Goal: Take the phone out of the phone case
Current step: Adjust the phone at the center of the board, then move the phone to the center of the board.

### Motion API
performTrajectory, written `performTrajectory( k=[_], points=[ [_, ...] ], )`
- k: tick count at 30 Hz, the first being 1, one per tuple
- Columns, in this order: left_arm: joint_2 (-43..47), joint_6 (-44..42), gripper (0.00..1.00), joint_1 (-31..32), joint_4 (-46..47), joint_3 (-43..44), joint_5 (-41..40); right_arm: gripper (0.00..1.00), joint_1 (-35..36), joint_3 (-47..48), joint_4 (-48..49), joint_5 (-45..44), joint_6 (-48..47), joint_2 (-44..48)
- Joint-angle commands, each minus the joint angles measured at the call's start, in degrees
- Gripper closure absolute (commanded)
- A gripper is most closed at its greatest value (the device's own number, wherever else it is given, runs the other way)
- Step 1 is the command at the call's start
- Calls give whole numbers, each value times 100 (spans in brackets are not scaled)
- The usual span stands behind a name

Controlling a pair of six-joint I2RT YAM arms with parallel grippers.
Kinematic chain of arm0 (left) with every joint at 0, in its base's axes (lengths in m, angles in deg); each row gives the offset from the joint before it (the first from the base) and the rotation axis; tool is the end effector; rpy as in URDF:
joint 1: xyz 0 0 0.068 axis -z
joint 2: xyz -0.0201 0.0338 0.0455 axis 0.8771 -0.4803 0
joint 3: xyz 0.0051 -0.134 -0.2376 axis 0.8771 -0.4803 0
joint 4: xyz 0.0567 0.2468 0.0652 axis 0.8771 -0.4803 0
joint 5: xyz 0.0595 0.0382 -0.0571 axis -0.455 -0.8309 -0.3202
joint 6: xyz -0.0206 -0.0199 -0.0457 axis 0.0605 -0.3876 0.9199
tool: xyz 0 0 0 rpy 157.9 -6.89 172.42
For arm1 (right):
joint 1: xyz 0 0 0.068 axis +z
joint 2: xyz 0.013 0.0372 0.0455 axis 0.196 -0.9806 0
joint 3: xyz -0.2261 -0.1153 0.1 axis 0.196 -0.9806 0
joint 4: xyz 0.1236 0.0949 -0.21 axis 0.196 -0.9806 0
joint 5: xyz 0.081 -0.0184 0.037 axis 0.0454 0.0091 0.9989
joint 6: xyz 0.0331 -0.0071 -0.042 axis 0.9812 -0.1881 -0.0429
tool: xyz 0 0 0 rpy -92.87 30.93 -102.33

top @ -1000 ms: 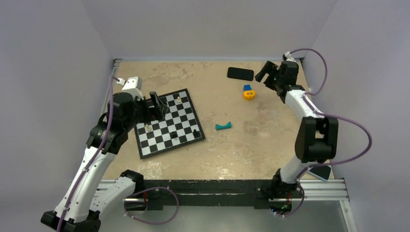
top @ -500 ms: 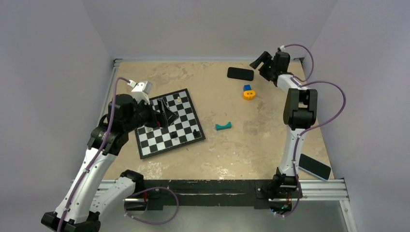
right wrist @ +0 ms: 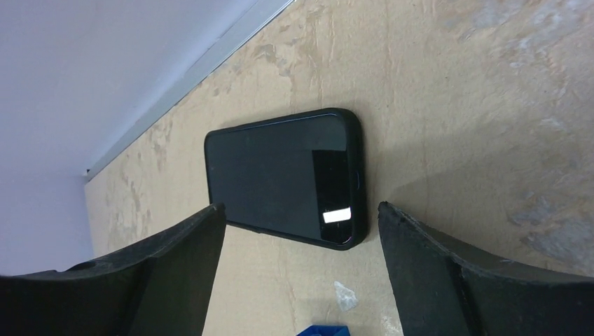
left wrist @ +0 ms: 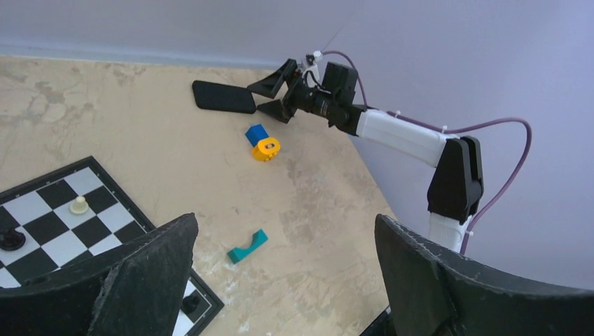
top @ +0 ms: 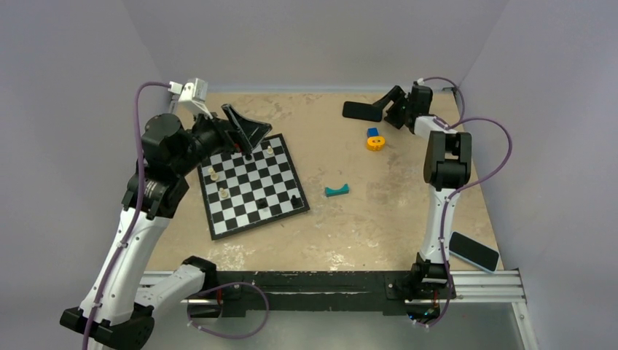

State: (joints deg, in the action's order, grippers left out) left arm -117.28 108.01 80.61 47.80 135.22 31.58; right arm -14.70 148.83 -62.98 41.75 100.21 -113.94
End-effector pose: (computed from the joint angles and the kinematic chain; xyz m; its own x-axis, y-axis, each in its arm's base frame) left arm 0.1669 -0.0700 0.4513 -0.4240 -0.4375 -0.7930 0.4361 0.6688 -0.6021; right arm 0.5376 -0.0199 0.1489 -0.5342 0.6652 -0.5217 0.1705 0.6892 0.7042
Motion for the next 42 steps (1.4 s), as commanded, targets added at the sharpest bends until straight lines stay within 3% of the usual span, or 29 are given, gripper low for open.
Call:
performTrajectory(
  k=[1,6,14,20,25,33,39,42],
  points=[
    [-198,-22,0,28,475,341,-233,17,15,208,294,541,60,-26],
    [-373,-812,0,28,76,452,-860,18,117,-68,412,759,-42,200],
    [91,-1696,1,-33,256,-318,-1946,18,697,-427,321,767,-514,566],
    [232,-1944,1,-34,343,-515,-2107,20,1306,-950,447,826,-625,1057],
    [156,-1901,1,-43,302,-493,-2033,18,1441,-1181,-210,-429,-1338,1603],
    [90,-1642,1,-50,403,-538,-1543,7,1442,528,-1391,-1925,-1905,651],
    [-60,-1611,1,-55,416,-537,-1451,2,1439,2565,-2371,-2070,-2090,-625],
    [-111,-1575,1,-59,421,-539,-1376,2,1434,2880,-2419,-1857,-2023,-839]
  ],
)
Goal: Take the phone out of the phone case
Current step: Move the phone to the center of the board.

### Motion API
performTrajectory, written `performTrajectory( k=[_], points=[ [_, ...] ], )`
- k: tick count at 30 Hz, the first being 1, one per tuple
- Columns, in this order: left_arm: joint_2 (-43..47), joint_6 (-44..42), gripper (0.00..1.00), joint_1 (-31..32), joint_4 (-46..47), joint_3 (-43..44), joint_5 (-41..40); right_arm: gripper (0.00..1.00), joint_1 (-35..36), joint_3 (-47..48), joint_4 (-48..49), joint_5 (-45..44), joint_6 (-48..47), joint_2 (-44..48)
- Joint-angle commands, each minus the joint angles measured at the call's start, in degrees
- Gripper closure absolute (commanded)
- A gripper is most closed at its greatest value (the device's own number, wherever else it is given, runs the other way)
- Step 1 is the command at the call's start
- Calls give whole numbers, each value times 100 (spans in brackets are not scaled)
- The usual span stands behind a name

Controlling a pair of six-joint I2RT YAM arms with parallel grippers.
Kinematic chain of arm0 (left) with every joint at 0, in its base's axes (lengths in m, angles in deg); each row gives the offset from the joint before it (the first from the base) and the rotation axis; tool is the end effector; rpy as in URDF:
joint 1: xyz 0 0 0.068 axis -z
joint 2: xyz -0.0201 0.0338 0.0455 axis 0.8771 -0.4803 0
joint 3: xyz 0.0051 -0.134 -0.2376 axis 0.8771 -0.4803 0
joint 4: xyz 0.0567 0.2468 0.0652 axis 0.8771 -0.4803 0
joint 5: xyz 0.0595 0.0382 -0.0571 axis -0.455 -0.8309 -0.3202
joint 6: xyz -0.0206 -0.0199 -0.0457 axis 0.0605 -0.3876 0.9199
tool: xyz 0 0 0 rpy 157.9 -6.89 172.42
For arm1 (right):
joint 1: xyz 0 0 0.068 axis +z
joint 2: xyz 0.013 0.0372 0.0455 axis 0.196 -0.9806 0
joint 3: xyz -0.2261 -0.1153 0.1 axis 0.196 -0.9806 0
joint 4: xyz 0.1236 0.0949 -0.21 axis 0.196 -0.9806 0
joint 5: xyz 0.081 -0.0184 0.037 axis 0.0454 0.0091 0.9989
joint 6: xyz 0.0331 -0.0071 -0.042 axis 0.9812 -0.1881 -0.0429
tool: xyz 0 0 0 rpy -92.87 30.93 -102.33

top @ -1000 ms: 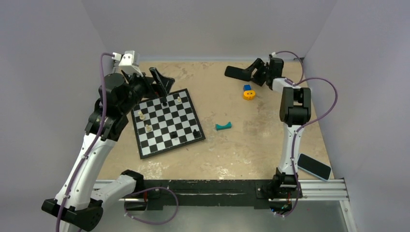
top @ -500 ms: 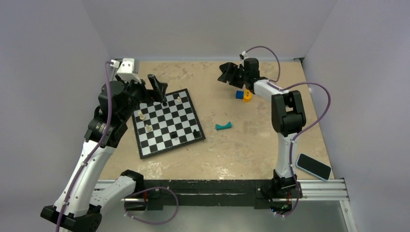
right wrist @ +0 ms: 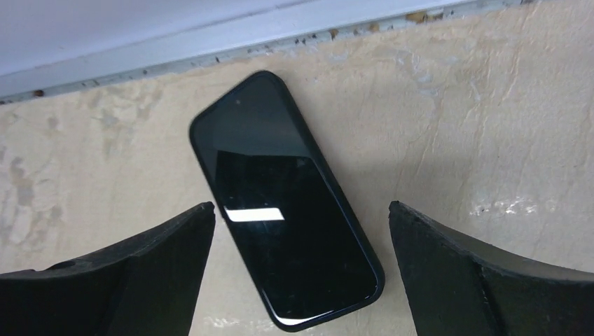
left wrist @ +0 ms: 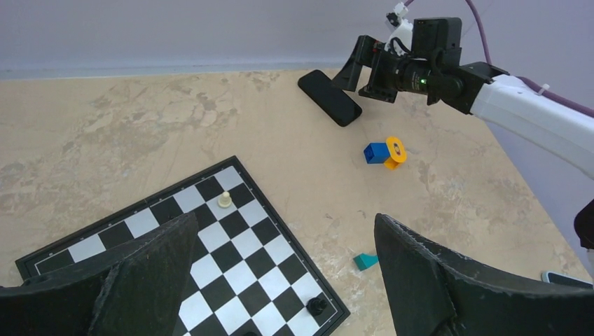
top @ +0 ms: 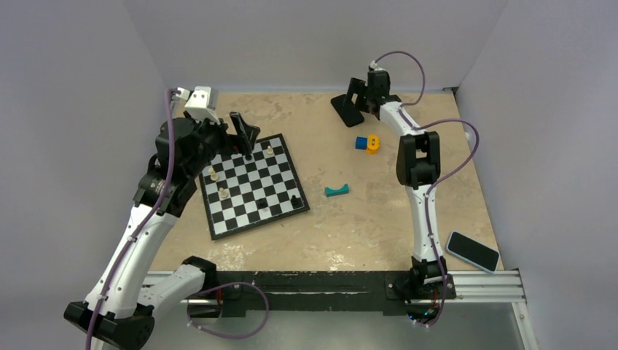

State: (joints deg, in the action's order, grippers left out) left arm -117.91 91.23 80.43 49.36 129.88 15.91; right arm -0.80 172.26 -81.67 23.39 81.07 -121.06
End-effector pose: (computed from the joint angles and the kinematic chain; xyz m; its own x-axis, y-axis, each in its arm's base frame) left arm 0.1853 -0.0657 0.4217 -0.2713 -0.2454 -0.9307 0.2894 0.9014 -0.3220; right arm 0.5650 0.1056 0.1886 -0.5729 0.2916 -0.7660 0.0259 0.9405 0.3387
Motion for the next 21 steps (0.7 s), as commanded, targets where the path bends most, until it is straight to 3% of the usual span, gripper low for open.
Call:
performTrajectory(
  k=[1,11,21],
  points=[
    [-61,117,1,-42,270,-5,217,2,48,432,-468,-1,-83,-102],
    [-156,243,1,-50,313,-22,396,2,175,82,-723,233,116,-118],
    [-524,414,2,-50,253,56,727,45,196,-704,-429,607,689,302]
  ],
)
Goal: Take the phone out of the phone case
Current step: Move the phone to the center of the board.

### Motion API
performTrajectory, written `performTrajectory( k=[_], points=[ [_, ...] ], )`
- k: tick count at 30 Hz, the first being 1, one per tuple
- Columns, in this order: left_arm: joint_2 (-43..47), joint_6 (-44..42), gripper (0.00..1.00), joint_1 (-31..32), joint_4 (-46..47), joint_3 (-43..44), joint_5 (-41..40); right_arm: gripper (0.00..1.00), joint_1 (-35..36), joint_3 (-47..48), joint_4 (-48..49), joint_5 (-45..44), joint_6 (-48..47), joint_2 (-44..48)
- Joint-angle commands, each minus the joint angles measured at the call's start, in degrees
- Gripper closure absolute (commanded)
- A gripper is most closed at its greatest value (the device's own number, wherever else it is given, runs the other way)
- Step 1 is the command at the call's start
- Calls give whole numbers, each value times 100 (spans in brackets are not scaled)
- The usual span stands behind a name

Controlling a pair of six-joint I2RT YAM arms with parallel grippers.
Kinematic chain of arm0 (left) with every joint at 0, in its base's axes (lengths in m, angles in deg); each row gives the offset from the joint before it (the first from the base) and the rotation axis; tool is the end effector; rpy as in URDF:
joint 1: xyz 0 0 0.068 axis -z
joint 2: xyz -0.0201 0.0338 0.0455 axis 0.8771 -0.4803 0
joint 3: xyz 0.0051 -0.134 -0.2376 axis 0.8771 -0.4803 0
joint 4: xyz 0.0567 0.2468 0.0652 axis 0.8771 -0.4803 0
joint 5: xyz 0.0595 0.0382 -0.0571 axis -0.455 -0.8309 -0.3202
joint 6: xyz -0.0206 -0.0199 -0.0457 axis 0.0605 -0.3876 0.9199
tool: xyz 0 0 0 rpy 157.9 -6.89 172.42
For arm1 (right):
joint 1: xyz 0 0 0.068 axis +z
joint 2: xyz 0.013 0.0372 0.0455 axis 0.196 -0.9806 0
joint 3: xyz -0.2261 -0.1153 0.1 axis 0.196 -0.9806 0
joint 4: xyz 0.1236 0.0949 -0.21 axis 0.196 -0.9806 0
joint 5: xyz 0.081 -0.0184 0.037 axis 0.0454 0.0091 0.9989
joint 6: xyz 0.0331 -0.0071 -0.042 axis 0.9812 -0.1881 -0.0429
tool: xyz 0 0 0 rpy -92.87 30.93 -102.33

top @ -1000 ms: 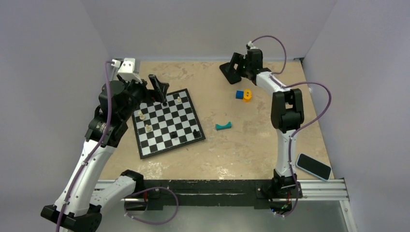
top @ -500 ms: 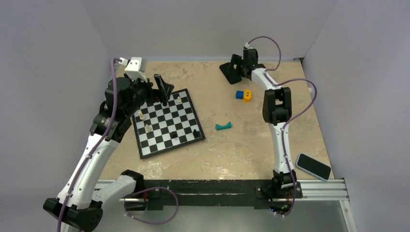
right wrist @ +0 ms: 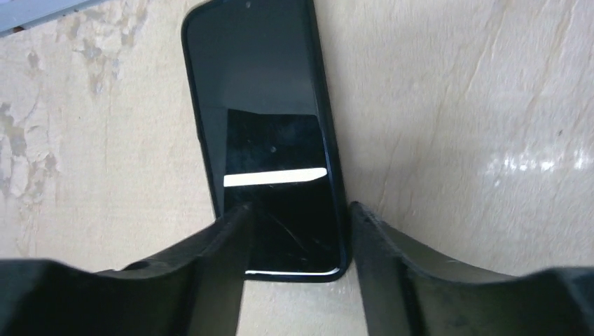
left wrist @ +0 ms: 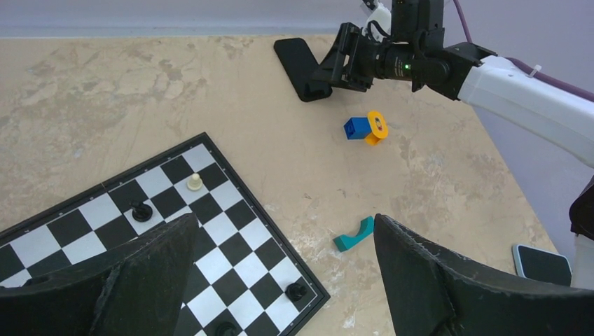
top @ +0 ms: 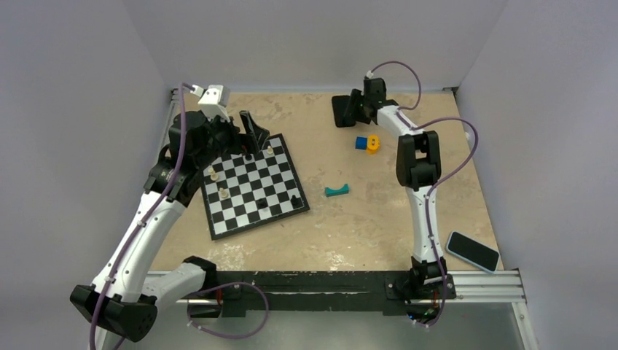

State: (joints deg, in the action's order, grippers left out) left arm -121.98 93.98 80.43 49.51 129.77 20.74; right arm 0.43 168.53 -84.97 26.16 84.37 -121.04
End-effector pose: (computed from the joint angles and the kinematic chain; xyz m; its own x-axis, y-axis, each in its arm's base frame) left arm 0.2046 -0.0755 0.4081 -0.3725 -0.2554 -0.8922 0.3215 0.8664 -0.3822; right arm 0.5524 0.1173 0.1618 -0.6790 0.3109 -0.6651 0.0510 0.9237 0.3797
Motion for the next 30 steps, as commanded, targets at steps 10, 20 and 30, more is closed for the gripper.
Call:
performTrajectory(
  k=[10,20,30],
  points=[
    [-510,344,4,-50,315,54,513,78,75,-1259,482,1033,567,698],
    [-2894,1965,25,48,799,716,1340,90,63,-2236,616,1464,210,1307],
    [-5533,2413,33,340,1216,2745,1461,91,48,-2901,485,1861,-571,1903]
  ],
)
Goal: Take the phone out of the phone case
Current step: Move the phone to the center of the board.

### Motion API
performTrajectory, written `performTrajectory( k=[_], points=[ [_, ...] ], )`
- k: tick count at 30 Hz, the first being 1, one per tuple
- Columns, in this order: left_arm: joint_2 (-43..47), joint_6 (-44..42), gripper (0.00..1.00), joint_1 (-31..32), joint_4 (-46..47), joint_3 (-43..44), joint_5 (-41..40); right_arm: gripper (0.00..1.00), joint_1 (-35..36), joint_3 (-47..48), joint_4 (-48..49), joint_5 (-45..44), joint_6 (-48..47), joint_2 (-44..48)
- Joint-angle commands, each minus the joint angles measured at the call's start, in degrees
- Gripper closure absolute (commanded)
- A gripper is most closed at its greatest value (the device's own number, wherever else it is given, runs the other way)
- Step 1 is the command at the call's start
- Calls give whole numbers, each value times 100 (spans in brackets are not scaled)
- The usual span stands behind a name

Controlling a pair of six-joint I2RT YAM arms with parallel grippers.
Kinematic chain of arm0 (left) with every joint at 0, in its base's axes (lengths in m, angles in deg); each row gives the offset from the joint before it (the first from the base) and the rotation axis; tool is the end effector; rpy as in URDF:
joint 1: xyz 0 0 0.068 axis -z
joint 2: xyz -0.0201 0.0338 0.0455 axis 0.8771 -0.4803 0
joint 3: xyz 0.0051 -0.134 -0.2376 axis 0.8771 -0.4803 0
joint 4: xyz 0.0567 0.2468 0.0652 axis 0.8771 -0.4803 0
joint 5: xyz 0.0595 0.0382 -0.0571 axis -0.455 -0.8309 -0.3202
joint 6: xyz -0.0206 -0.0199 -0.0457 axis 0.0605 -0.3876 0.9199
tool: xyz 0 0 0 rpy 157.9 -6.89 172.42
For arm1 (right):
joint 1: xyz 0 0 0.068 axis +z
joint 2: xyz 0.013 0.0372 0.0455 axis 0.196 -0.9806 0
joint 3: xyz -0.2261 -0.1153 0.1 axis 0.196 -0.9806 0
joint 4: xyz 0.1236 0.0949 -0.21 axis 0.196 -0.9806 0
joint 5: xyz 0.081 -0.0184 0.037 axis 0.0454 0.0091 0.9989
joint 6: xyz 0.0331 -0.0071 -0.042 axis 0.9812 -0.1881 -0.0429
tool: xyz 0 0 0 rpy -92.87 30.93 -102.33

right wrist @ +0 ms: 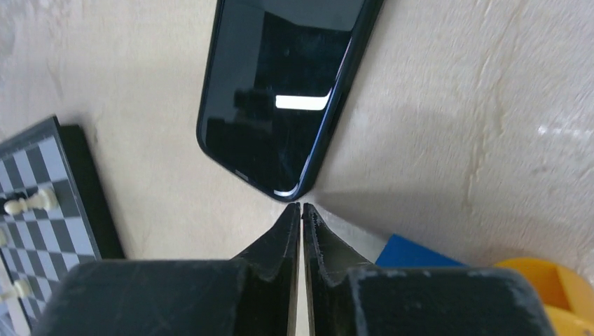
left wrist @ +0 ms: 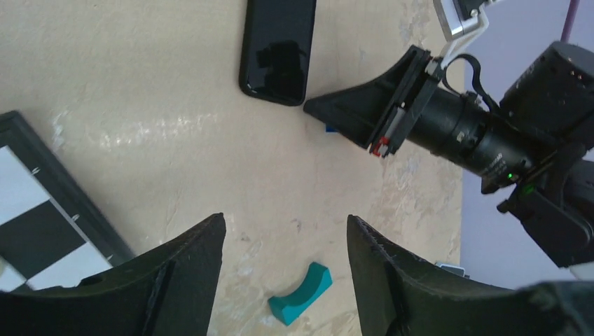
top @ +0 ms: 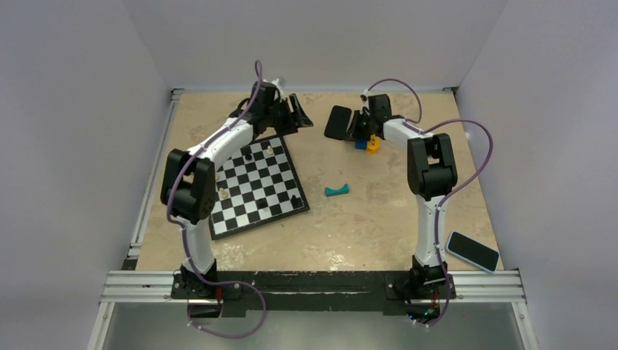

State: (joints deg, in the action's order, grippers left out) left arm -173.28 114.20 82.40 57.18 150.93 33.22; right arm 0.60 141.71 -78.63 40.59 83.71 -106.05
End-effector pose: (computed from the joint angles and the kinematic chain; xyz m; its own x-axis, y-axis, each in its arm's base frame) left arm 0.4091 -0.1706 0.2666 -0.8058 -0.3615 -0.4690 0.0704 0.7279 -0.6820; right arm 0.4821 0.1132 0.1544 -0.8090 0.2494 -0.5322 -0.0686 0.8593 0.5069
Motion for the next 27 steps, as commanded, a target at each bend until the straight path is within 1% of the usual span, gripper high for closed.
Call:
performTrajectory(
  k=[1,2,3,4,5,6,7,9,11,12,13,17,19,21,24,27],
  points=[
    [-527,417,33,186,454,785,202,90,29,-249,-171,424,-594,473],
    [-603,423,33,225,425,872,202,88,31,-258,-212,347,-690,531],
    [-622,404,34,266,422,905,203,82,29,-294,-211,196,-778,620],
    [-569,351,35,308,418,877,169,69,25,-370,-139,57,-800,715],
    [-388,259,35,341,426,802,110,54,26,-455,9,-73,-780,818],
    [-180,135,35,369,438,682,37,42,30,-553,142,-296,-706,918],
    [20,3,34,383,464,544,-71,33,36,-593,227,-426,-590,964],
    [387,-136,29,384,466,324,-377,26,40,-536,272,-543,-371,942],
    [464,-146,21,381,419,307,-538,21,38,-402,225,-557,-95,872],
    [376,-122,21,375,320,407,-496,20,34,-382,267,-522,59,849],
    [204,-69,22,377,260,548,-456,19,25,-356,283,-538,175,829],
    [-714,328,35,377,383,1133,-213,20,-25,-261,606,-350,596,723],
    [-1151,549,45,377,639,1382,-234,22,-68,-120,610,-249,773,593],
    [-1488,768,52,377,1077,1532,-353,26,-127,-29,627,-117,926,495],
    [-1947,1242,58,351,1696,1771,-546,31,-204,-60,742,34,1135,423],
    [-2470,1676,62,325,1771,2137,-816,35,-225,-132,852,58,1193,407]
  ],
)
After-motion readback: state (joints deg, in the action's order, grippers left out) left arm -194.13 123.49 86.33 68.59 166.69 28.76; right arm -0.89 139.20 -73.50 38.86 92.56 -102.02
